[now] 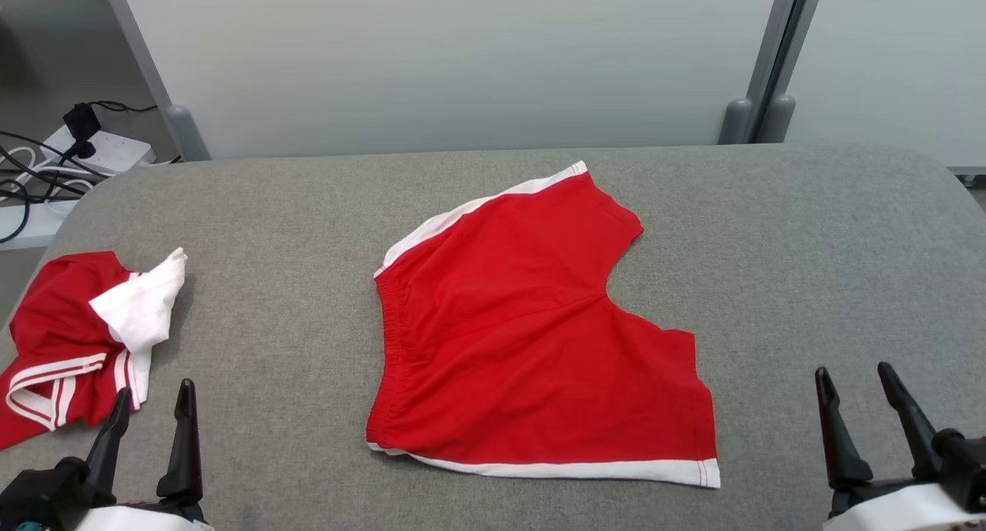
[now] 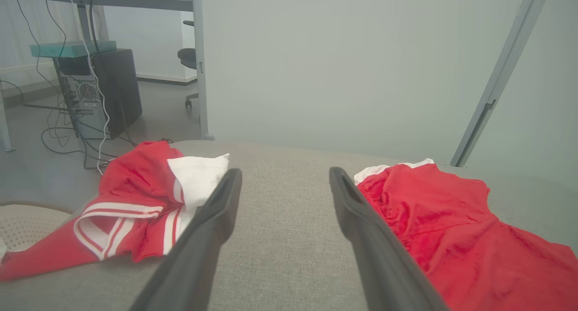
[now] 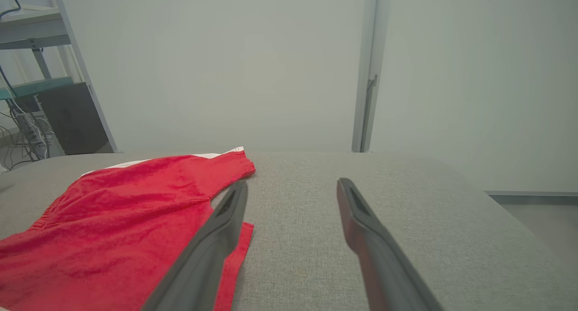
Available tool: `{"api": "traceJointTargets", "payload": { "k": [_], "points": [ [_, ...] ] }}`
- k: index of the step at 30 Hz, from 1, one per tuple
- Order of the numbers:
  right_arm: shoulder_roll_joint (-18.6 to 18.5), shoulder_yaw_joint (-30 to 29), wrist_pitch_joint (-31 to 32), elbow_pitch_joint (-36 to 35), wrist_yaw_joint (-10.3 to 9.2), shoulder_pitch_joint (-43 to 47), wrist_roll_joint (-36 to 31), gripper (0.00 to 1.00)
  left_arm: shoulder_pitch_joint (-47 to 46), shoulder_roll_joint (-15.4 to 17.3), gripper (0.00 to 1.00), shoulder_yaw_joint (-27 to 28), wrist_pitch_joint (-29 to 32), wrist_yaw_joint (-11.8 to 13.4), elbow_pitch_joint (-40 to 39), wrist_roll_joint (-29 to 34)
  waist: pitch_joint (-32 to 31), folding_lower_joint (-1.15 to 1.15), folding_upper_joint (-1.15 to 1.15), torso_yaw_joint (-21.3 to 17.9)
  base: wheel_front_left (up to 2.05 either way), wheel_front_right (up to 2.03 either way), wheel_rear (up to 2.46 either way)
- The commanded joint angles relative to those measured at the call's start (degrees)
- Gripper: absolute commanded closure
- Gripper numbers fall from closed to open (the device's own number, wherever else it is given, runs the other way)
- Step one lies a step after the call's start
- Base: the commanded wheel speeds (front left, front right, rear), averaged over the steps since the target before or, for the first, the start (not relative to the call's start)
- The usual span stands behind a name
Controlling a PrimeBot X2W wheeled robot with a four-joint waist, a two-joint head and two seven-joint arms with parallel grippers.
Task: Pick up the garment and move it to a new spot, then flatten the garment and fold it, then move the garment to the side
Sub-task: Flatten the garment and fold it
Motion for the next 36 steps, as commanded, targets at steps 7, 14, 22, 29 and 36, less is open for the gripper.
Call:
{"api": "traceJointTargets", "payload": {
  "k": [7, 14, 22, 29, 36],
  "points": [
    [-0.20, 3.25, -1.14, 0.03, 0.24, 1.46, 1.65, 0.00, -1.37, -1.28, 0.00, 5.05, -0.35, -1.56, -0.85, 5.16, -0.48, 0.01, 0.00, -0.01, 0.00, 0.00, 0.00],
    [0.16, 4.90, -1.12, 0.63, 0.24, 1.81, 2.41, 0.00, -1.33, -2.51, 0.00, 5.03, -0.35, -3.68, 0.27, 7.09, -0.37, 0.01, 0.00, -0.09, 0.00, 0.00, 0.00],
    [-0.04, 5.12, -1.14, 0.96, 0.24, 1.50, 2.92, 0.00, -1.70, -3.55, 0.00, 5.72, -0.35, -4.70, 1.28, 8.71, -0.27, 0.01, 0.00, -0.17, 0.00, 0.00, 0.00],
    [0.11, 4.80, -1.17, 1.01, 0.24, 1.38, 3.08, 0.00, -1.97, -4.21, 0.00, 6.34, -0.35, -5.45, 1.57, 9.65, 0.02, 0.01, 0.00, 0.25, 0.00, 0.00, 0.00],
    [0.13, 4.81, -1.18, 0.84, 0.24, 1.08, 3.09, 0.00, -2.36, -4.71, 0.00, 6.60, -0.35, -5.77, 2.05, 10.16, 0.53, 0.01, 0.00, 0.38, 0.00, 0.00, 0.00]
  ]
}}
